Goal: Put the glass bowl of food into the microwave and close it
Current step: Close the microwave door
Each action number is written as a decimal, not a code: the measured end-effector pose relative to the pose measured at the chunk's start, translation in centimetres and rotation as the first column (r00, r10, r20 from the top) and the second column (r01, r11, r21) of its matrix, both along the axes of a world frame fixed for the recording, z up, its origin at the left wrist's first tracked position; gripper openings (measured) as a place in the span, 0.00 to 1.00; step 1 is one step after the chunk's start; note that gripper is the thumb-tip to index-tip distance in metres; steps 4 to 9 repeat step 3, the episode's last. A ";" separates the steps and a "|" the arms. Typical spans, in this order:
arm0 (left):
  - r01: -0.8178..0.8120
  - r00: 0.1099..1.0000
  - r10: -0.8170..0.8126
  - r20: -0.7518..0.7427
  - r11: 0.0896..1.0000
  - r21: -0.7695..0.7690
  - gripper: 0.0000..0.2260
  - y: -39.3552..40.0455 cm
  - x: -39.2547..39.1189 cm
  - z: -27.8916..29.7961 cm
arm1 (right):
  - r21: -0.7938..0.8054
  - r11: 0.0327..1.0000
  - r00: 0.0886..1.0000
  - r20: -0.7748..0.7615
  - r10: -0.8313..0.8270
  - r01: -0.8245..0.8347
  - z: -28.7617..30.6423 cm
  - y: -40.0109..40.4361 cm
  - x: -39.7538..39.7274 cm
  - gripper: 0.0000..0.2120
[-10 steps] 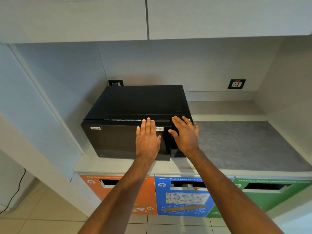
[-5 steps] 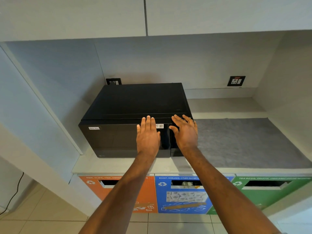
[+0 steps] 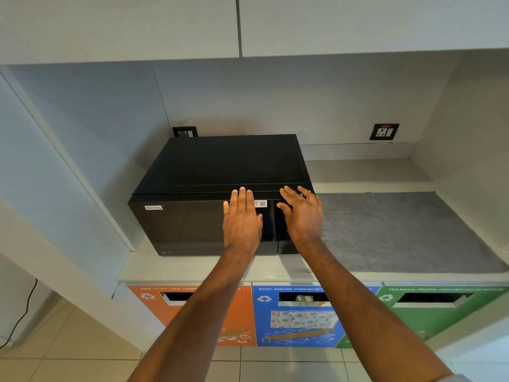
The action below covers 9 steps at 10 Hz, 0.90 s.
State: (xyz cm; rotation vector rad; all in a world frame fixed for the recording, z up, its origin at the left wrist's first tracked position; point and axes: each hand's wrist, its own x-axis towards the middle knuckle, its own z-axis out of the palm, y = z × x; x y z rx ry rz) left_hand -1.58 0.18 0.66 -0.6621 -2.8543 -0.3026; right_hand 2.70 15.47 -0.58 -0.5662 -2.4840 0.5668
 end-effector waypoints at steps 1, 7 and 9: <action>0.004 1.000 -0.004 -0.005 1.000 -0.006 0.35 0.0 0.0 -0.1 | 0.024 1.000 1.000 0.027 0.015 -0.015 0.0 0.0 0.1 0.23; 0.040 0.995 -0.039 -0.090 0.999 0.011 0.36 -0.9 1.5 -1.0 | 0.123 0.990 0.994 0.094 0.052 -0.063 -0.1 -0.6 2.2 0.30; 0.040 0.995 -0.039 -0.090 0.999 0.011 0.36 -0.9 1.5 -1.0 | 0.123 0.990 0.994 0.094 0.052 -0.063 -0.1 -0.6 2.2 0.30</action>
